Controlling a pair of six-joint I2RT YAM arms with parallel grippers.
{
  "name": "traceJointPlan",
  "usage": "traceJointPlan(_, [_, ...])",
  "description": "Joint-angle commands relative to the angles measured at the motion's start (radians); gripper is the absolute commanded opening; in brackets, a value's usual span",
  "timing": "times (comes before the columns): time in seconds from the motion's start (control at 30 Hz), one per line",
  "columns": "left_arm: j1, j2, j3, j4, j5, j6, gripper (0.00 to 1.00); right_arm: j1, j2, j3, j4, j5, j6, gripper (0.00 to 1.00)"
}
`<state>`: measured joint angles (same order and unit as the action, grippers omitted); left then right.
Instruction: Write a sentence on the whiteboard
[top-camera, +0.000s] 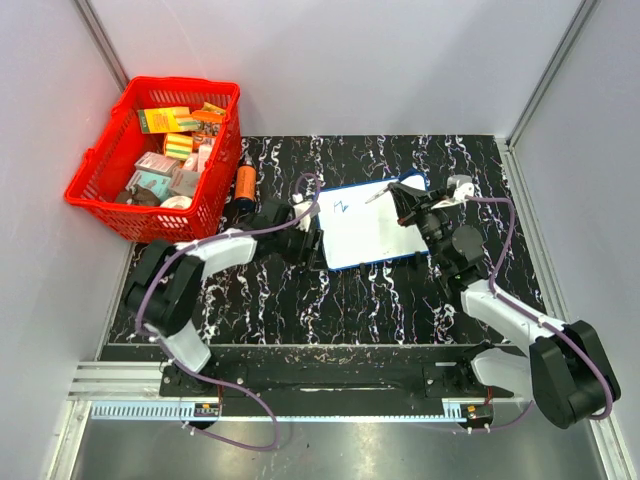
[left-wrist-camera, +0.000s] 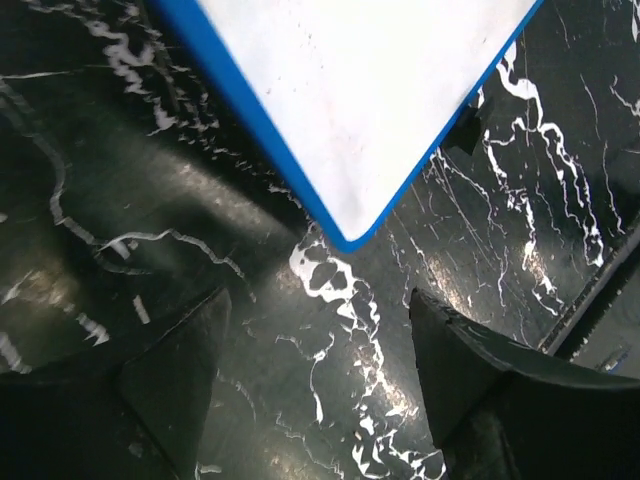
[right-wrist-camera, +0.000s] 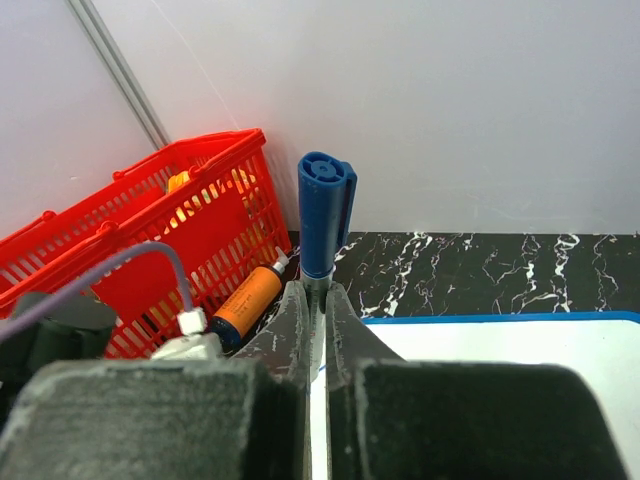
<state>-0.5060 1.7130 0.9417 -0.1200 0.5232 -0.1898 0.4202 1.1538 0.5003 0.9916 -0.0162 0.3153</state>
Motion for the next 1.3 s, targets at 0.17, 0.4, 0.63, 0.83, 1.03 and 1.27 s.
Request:
traceJointPlan(0.17, [-0.089,-0.393,-0.005,-0.067,-0.374,0.012,0.97,0.008,-0.075,0.05,-0.1,-0.125,0.03,0.0])
traceJointPlan(0.4, [-0.109,-0.346,0.184,0.091,-0.033,0.036,0.99,0.008,-0.15,0.061,-0.153,-0.211,0.112,0.0])
traceJointPlan(0.63, [-0.129,-0.199,0.347,0.184,0.133,0.032,0.94,0.009,-0.21,0.076,-0.202,-0.277,0.182,0.0])
traceJointPlan(0.83, [-0.157,-0.133,0.385,0.221,0.204,-0.01,0.69,0.008,-0.235,0.07,-0.208,-0.266,0.2,0.0])
traceJointPlan(1.03, [-0.178,-0.145,0.344,0.295,0.204,-0.054,0.0,0.008,-0.233,0.07,-0.205,-0.274,0.226,0.03])
traceJointPlan(1.27, [-0.178,-0.199,0.358,0.234,0.199,-0.013,0.0,0.008,-0.207,0.09,-0.217,-0.329,0.264,0.77])
